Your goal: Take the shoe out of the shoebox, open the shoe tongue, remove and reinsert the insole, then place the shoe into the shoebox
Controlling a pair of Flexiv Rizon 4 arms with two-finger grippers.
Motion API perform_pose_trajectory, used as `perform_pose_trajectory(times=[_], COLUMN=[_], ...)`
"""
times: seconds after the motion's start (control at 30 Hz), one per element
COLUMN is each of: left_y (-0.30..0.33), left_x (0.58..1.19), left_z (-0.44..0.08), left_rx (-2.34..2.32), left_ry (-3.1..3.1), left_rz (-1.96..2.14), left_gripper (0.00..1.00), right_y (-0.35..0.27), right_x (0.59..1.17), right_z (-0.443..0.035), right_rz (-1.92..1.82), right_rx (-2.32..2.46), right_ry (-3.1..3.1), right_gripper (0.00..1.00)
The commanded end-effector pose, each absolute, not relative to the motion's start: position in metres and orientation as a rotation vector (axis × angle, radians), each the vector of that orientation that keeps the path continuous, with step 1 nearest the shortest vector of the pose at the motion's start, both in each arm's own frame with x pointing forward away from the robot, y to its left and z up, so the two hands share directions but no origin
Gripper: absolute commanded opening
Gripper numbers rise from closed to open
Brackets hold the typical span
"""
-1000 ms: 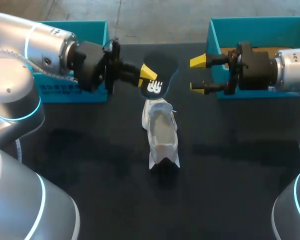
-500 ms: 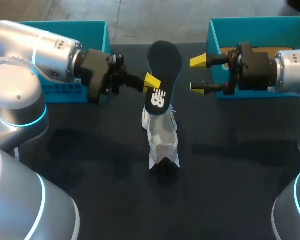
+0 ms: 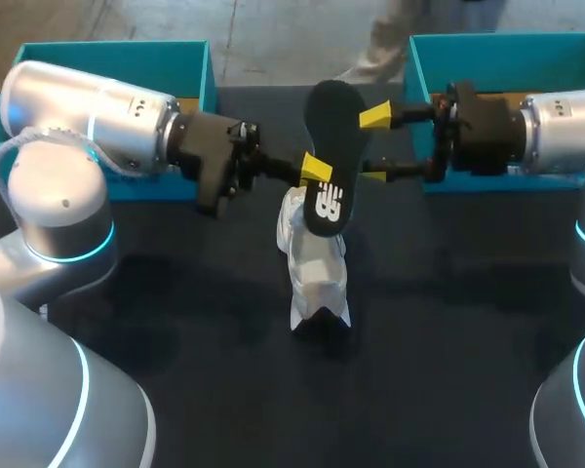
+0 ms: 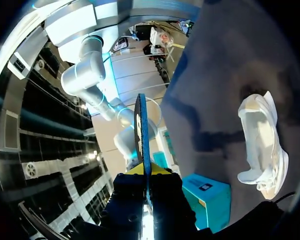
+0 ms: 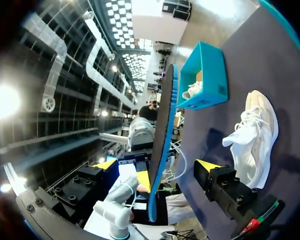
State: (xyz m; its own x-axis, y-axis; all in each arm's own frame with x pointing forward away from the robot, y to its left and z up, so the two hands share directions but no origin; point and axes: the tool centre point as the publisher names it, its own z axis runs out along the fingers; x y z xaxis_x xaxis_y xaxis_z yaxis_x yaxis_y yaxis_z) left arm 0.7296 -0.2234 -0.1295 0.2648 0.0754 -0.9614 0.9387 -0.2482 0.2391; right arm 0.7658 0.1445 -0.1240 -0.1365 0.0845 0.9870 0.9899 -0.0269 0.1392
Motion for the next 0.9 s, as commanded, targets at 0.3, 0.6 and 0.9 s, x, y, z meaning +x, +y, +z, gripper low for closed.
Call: perform_pose_trajectory(times=[0.3,0.6,0.9], left_y=[-0.232,-0.228,-0.221], left_x=[0.727,0.727,0.725], left_z=[-0.137,-0.137,-0.133], left_rx=[1.527,1.504,1.459], left_ry=[0.983,1.013,1.142], left_rz=[-1.109,-1.115,-1.171], left_gripper=[0.0,0.0,1.0], right_y=[0.158,0.157,0.159], right_x=[0.778,0.779,0.781], right_z=[-0.127,-0.127,-0.131], right_rz=[-1.274,-1.292,-1.297], right_rx=[-1.212,-1.225,-1.218], right_ry=[-1.363,-1.359,-1.368], right_gripper=[0.3,0.0,0.0])
